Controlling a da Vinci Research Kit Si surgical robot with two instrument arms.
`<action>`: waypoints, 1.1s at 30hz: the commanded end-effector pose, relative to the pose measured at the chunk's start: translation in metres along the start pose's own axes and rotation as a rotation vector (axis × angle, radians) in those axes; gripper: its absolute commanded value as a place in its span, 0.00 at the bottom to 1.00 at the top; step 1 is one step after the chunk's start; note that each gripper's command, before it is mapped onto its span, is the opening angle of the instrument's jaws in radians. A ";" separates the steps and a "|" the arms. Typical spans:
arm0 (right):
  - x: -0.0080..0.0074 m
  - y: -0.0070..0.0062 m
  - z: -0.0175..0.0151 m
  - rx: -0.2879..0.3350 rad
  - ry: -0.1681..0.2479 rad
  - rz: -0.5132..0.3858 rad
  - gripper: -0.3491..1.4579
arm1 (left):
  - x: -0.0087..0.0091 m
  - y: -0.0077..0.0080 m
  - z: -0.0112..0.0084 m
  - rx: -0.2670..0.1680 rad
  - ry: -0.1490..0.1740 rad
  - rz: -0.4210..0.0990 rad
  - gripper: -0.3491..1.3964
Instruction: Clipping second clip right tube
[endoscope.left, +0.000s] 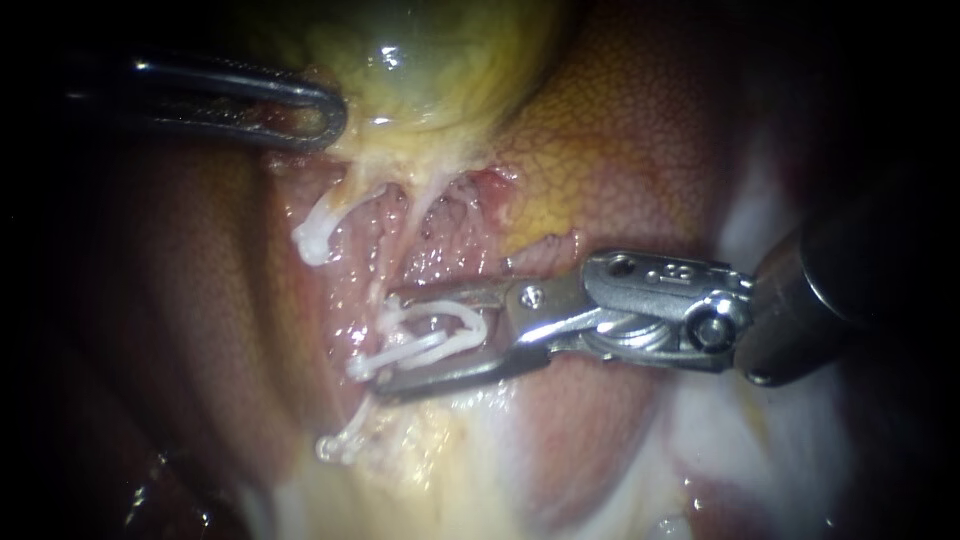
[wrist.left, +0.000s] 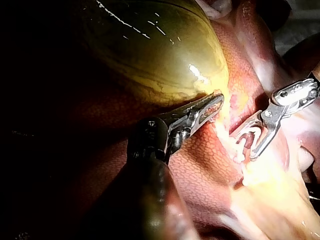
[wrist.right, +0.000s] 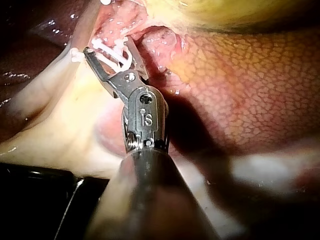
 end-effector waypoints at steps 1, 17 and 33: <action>0.0000 -0.0001 -0.0001 0.000 0.000 0.000 0.46 | 0.0000 0.0000 0.0000 0.000 0.000 0.000 0.00; 0.0015 -0.0024 -0.0066 0.012 -0.002 0.013 0.46 | -0.0001 0.0001 -0.0002 0.001 0.001 0.000 0.00; -0.0009 0.0013 -0.0066 -0.009 0.001 0.003 0.46 | -0.0001 0.0001 -0.0002 0.001 0.001 0.000 0.00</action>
